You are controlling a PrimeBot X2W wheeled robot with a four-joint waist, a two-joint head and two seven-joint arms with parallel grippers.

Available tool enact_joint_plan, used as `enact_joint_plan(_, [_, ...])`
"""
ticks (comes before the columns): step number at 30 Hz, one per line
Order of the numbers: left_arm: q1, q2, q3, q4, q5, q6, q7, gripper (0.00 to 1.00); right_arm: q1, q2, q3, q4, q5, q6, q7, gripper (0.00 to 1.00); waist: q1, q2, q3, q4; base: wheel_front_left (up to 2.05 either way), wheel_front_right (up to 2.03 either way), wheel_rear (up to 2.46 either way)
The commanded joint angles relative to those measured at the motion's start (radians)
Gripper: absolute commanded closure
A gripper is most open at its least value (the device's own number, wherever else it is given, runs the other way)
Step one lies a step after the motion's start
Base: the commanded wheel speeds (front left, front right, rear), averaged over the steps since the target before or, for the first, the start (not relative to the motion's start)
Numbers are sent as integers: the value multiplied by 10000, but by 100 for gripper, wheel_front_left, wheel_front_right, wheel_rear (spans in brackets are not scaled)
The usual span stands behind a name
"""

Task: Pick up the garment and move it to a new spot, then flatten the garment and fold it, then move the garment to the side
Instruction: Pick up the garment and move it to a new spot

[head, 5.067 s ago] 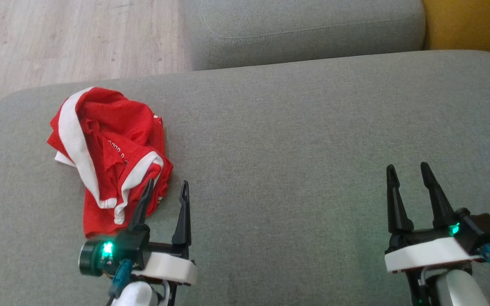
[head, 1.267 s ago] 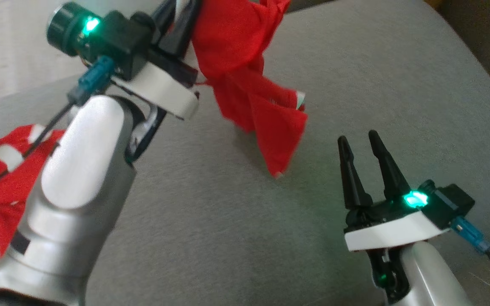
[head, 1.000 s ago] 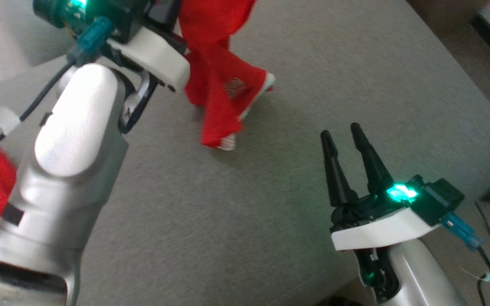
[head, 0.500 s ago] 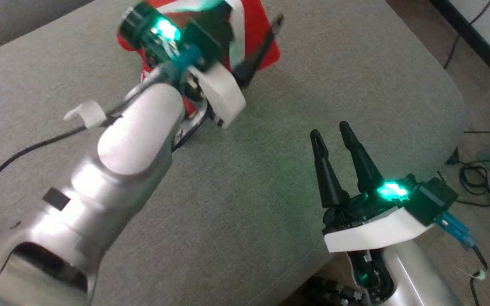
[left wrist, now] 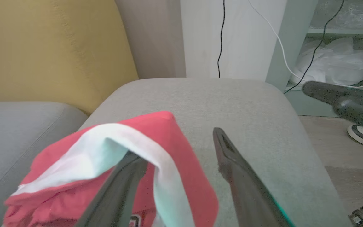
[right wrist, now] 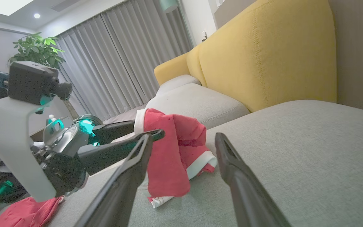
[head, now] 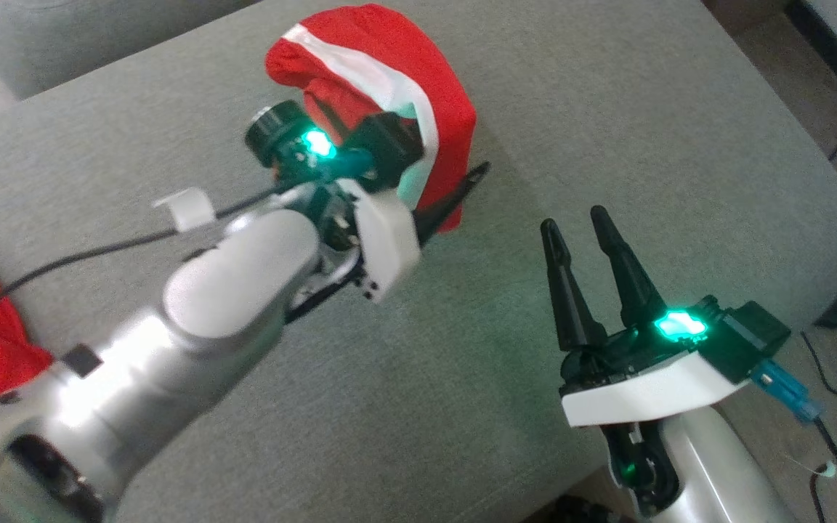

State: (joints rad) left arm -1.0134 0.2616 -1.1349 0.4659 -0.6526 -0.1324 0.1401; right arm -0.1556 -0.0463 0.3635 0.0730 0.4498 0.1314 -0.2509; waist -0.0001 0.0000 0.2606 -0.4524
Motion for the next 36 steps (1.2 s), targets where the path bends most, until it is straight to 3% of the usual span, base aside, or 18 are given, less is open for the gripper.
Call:
enact_joint_plan(1, [-632, 418, 405, -289, -57, 18, -114, 0, -332, -39, 147, -278, -67, -7, -109, 0, 1, 0, -86, 175, 0, 0, 0])
enact_joint_plan(3, [-676, 628, 611, -256, -164, 35, -379, 0, -300, -39, 88, -250, -86, -7, -109, 0, 1, 0, -181, 360, 0, 0, 0])
enact_joint_plan(11, [-53, 1021, 1061, -566, -178, 766, -1482, 0, -127, -39, -563, -53, -498, -7, -109, 0, 1, 0, -701, 1675, 0, 0, 0])
enact_joint_plan(19, [1783, 1639, 2018, -1341, -7, 3056, -3516, 0, 181, -39, -1420, 88, -1036, -7, -109, 0, 1, 0, -1195, 3003, 0, 0, 0])
enact_joint_plan(26, [4704, 1776, 3355, -2537, 1, 4634, -4008, 0, 666, -39, -1808, 253, -1464, -7, -109, 0, 1, 0, -1524, 3891, 0, 0, 0])
enact_joint_plan(31, [6378, 1277, 4499, -3356, 515, 4950, -4014, 0, 854, -39, -1928, 350, -1660, -7, -109, 0, 1, 0, -1547, 4183, 0, 0, 0])
enact_joint_plan(36, [7348, 625, 5310, -3578, 1331, 4489, -4016, 0, 889, -39, -2083, 387, -1848, -7, -109, 0, 1, 0, -1531, 4392, 0, 0, 0])
